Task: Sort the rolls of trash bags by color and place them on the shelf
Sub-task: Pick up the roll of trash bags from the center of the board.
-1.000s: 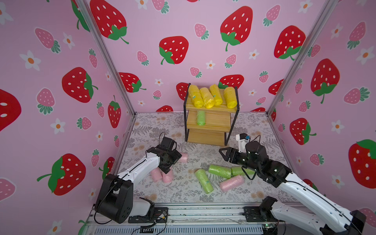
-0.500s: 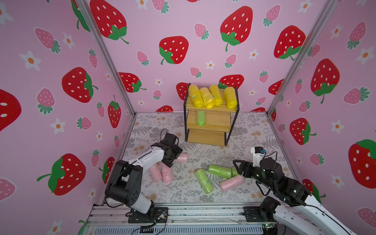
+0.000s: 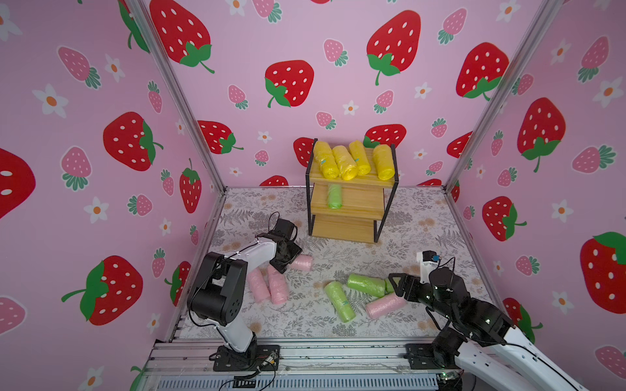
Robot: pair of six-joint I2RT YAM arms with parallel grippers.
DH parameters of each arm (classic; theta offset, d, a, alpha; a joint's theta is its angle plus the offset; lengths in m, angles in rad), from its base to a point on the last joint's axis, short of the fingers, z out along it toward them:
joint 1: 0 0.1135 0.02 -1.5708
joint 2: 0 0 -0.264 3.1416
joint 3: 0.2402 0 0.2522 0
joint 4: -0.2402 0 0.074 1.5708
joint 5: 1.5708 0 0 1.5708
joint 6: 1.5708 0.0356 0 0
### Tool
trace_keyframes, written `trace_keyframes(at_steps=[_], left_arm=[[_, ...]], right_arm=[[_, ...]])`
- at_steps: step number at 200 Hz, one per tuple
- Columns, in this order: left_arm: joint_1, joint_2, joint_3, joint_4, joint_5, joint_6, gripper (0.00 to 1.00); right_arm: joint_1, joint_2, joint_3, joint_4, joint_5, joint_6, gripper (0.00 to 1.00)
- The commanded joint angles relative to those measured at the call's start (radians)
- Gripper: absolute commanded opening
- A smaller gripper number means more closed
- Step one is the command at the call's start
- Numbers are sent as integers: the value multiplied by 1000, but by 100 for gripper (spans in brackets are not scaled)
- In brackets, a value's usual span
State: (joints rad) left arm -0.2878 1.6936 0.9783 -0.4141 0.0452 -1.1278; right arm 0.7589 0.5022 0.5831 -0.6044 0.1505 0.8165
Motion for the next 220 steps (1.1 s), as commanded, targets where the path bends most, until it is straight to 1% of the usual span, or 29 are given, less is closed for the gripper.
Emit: trace_keyframes(at_steps=[1, 10, 20, 49, 63, 65, 76, 78, 83, 96, 117, 123, 129, 145, 157, 167, 178, 188, 193, 204, 220], left_arm=[[17, 22, 1, 9, -3, 45, 68], [20, 26, -4, 23, 10, 49, 63], [22, 30, -5, 36, 21, 52, 55], [22, 35, -3, 58, 58, 62, 24], [22, 34, -10, 84, 85, 64, 14], [22, 33, -11, 91, 110, 65, 12], [23, 32, -16, 119, 157, 70, 7], [23, 32, -16, 122, 164, 71, 3], [23, 31, -17, 131, 182, 72, 0], [23, 20, -21, 150, 222, 75, 0], [21, -22, -34, 165, 264, 77, 0], [22, -43, -41, 169, 271, 75, 0], [20, -63, -51, 174, 278, 72, 0], [15, -127, -74, 187, 304, 63, 0], [4, -180, -84, 183, 312, 58, 0], [-10, -227, -97, 179, 311, 48, 0], [-33, -280, -116, 182, 303, 30, 0], [-62, -325, -137, 191, 296, 9, 0], [-76, -347, -146, 195, 291, -1, 0], [-110, -391, -169, 202, 276, -28, 0], [-155, -448, -202, 213, 254, -68, 0]], right_arm=[[0, -1, -8, -11, -9, 19, 75], [1, 6, -9, -7, -11, 20, 75], [0, 14, -8, -5, -14, 23, 75], [1, 43, -2, 8, -22, 38, 75], [1, 59, 6, 16, -31, 43, 75], [1, 62, 7, 18, -33, 43, 75], [0, 78, 24, 14, -35, 40, 75], [0, 81, 27, 10, -33, 38, 75], [0, 88, 36, -3, -19, 39, 75], [1, 105, 64, -46, 38, 42, 75], [0, 100, 109, -84, 97, 4, 77], [1, 96, 123, -88, 106, 1, 81], [0, 92, 139, -92, 104, 0, 88], [-1, 109, 184, -73, 41, -32, 97], [0, 151, 217, -56, -21, -33, 98], [-1, 208, 237, -19, -112, -29, 98], [1, 284, 257, 26, -207, 13, 99], [7, 360, 254, 112, -316, 63, 99], [22, 395, 251, 157, -346, 88, 99], [79, 478, 255, 247, -354, 127, 99], [170, 585, 311, 291, -304, 128, 99]])
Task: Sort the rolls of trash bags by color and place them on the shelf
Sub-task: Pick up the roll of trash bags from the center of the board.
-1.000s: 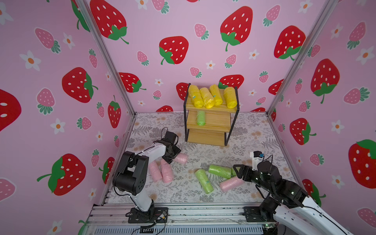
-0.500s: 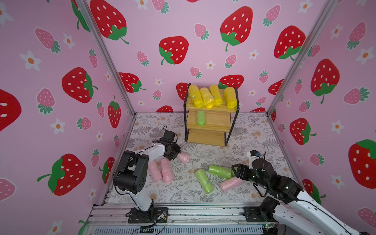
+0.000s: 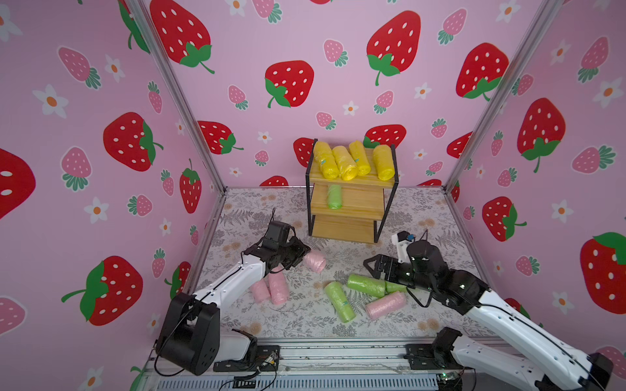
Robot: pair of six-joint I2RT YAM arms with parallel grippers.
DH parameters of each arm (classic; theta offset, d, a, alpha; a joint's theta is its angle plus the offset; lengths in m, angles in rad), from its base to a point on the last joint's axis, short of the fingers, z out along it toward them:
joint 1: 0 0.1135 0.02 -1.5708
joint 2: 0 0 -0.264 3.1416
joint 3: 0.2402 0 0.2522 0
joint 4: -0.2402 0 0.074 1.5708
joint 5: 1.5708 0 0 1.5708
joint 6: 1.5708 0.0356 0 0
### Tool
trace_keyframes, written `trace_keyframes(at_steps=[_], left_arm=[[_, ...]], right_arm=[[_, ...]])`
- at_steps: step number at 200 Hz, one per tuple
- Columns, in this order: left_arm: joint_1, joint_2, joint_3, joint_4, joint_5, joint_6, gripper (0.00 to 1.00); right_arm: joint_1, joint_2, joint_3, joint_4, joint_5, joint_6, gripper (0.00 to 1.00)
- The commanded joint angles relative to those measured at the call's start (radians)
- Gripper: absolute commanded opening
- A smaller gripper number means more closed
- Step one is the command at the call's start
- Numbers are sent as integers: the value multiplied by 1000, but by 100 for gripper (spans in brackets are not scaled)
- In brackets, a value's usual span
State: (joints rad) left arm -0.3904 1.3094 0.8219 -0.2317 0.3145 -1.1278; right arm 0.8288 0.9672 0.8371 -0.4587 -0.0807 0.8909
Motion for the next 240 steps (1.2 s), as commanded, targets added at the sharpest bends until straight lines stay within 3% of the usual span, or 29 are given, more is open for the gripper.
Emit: trace_keyframes(at_steps=[1, 31, 78, 135, 211, 240], left_arm=[[-56, -68, -48, 30, -16, -70, 0], [-93, -150, -90, 39, -22, -115, 0], [-109, -256, -94, -12, -37, -133, 0], [-116, -325, -143, 18, -44, -181, 0], [-116, -345, -140, 20, -58, -190, 0], [-117, -340, -152, 36, -58, -197, 0]], right_arm=[[105, 122, 57, 147, -71, 54, 99], [185, 255, 93, 275, -36, 91, 99], [222, 332, 40, 443, -1, 165, 99], [250, 405, 52, 492, 6, 186, 99], [262, 451, 32, 579, -23, 243, 74], [262, 458, 22, 607, -28, 256, 53]])
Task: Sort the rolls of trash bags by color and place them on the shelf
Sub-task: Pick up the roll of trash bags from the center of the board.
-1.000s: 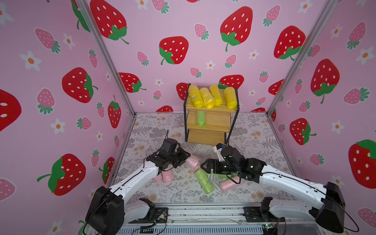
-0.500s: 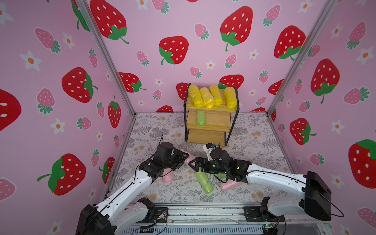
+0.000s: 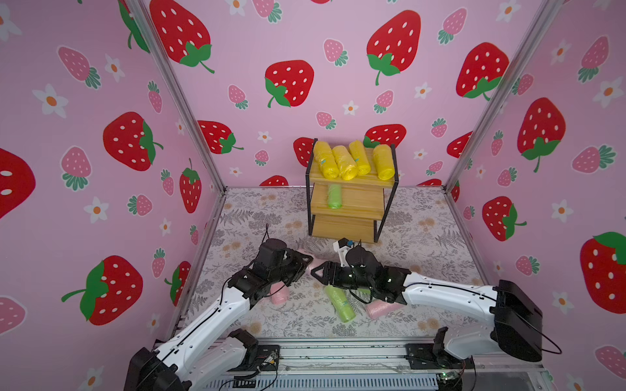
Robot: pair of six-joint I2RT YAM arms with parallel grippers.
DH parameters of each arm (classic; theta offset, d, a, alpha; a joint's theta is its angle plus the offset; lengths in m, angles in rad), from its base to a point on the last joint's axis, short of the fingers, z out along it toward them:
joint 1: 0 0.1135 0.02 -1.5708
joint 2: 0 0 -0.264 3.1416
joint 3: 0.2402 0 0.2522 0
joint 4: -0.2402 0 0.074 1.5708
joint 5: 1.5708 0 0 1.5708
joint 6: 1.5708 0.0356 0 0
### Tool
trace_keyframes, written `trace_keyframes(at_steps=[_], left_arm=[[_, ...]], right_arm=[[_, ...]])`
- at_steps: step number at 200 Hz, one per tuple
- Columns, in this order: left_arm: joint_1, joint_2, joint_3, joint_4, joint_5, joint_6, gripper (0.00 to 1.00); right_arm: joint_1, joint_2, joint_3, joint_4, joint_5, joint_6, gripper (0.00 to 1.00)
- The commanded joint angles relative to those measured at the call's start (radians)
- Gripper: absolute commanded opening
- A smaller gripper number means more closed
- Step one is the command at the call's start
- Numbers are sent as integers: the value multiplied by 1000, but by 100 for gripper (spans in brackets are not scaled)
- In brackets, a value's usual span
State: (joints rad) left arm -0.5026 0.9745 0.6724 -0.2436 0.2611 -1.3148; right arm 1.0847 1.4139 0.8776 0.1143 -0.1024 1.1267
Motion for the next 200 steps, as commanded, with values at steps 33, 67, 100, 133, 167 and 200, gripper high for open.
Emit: trace_keyframes(at_steps=[33, 67, 100, 133, 167, 200], left_arm=[[-5, -6, -17, 53, -3, -13, 0], [-5, 5, 27, -41, -29, 40, 54], [-7, -27, 92, -139, -108, 169, 63], [-6, -141, 123, -222, -246, 291, 65], [-5, -256, 100, -266, -312, 388, 70], [-4, -311, 27, -223, -312, 414, 77]], right_arm=[[6, 24, -37, 85, -13, 46, 23], [-1, 55, -56, 148, -34, 75, 0], [-44, 54, -113, 212, -20, 113, 0], [-91, 57, -164, 320, 24, 150, 0], [-127, 78, -182, 436, 95, 171, 0], [-188, 140, -206, 617, 189, 242, 0]])
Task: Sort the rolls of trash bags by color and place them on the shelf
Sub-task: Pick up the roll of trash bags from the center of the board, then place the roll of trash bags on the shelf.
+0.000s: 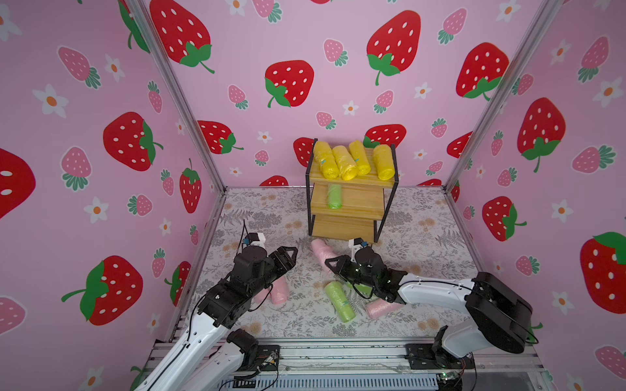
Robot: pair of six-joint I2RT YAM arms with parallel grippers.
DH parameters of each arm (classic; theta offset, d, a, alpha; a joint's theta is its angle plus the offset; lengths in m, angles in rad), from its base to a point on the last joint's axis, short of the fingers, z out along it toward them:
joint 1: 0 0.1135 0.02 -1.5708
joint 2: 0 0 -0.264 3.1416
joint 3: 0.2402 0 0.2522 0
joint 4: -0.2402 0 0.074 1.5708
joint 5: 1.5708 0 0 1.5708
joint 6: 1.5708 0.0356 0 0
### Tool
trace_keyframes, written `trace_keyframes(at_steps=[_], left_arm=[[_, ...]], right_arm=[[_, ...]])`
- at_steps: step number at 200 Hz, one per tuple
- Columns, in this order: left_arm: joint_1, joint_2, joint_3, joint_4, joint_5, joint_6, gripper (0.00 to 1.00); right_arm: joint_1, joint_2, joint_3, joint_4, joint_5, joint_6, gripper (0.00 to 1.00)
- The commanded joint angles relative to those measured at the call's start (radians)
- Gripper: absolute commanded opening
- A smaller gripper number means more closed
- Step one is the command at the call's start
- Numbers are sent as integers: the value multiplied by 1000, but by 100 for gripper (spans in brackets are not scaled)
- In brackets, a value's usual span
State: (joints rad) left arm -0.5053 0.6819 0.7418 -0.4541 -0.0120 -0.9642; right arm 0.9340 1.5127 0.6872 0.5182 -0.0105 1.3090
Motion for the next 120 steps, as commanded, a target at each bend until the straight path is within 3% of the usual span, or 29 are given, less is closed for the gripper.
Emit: trace_keyframes(at_steps=[1, 35, 78, 120], left_arm=[[-1, -19, -43, -13, -38, 64, 77], [1, -23, -51, -18, -37, 102, 79], [4, -102, -77, -36, -85, 112, 83], [20, -129, -75, -131, -73, 108, 88]], right_arm=[[-39, 45, -14, 216, 99, 63, 0], [-107, 248, 36, 439, 148, 219, 0], [-132, 625, 196, 890, 278, 381, 0], [-167, 680, 343, 792, 247, 340, 0]])
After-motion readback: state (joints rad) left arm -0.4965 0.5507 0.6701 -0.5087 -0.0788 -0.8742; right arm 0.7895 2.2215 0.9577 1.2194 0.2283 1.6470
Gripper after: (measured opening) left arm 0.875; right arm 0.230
